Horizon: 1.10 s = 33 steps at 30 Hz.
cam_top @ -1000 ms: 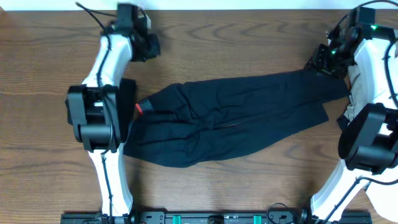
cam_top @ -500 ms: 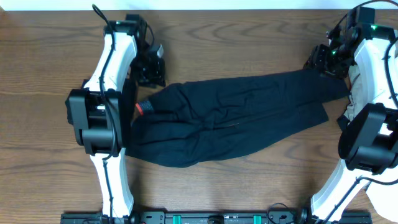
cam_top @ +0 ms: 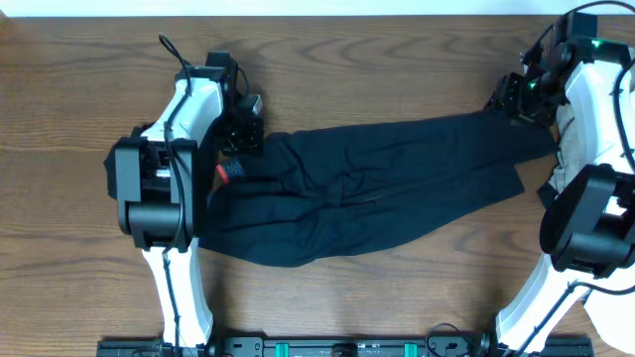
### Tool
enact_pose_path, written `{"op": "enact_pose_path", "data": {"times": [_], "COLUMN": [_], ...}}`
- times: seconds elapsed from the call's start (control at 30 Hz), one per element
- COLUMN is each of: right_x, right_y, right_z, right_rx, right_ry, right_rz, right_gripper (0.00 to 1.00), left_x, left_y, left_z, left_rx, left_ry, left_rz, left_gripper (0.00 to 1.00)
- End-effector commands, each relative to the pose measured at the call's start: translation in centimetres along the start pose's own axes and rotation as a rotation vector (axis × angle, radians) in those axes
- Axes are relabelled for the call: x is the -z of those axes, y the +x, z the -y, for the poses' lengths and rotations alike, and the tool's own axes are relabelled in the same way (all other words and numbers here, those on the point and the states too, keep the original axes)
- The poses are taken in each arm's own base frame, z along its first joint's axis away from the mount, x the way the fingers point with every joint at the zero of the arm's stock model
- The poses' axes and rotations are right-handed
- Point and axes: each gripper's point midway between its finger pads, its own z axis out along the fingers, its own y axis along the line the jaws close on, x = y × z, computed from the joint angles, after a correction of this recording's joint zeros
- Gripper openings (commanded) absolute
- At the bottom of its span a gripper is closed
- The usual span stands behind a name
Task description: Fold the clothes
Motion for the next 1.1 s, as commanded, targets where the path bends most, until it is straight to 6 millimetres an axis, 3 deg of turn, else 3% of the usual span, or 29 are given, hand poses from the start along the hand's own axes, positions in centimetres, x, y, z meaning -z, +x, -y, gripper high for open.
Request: {"op": "enact_pose_path", "data": {"times": [0.0,0.13,0.43,0.67,0.77,0.83,0.9,1.07], "right_x": [0.3,0.3,0.3,0.3,0.3,0.3,0.3,0.3], "right_y": [-0.4,-0.4,-0.4,-0.3,-0.3,-0.2,0.0,0.0], "right_z": [0.2,0.2,0.2,0.2,0.2,0.2,0.2,0.2], "right_rx": [0.01,0.01,0.01,0.009,0.009,0.009,0.009,0.014], "right_ry": [0.005,0.005,0.005,0.006,0.006,0.007,0.008,0.008], "right_rz": [0.012,0.013,0.012,0.01,0.007,0.004,-0.003,-0.004], "right_gripper": [0.59,0.59,0.58,0.58,0.58,0.59,0.59,0.61], "left_x": [-1.5,0.0,6.8,10.1,10.8,10.3,8.8,5.1], "left_y": [1.5,-1.1,-11.3,-16.1,-16.6,-16.0,-13.7,-8.4], "left_z": [-0.2,0.3,1.1,-1.8,-2.9,-2.3,-1.5,-2.6], "left_rx": [-0.01,-0.017,0.014,0.117,0.183,0.19,0.197,0.184], "left_ry": [-0.007,-0.01,-0.004,-0.094,-0.089,-0.025,0.04,-0.031], "left_rz": [-0.054,0.032,0.435,0.673,0.712,0.672,0.553,0.313], "left_gripper": [0.06,0.06,0.06,0.06,0.06,0.07,0.15,0.38]}}
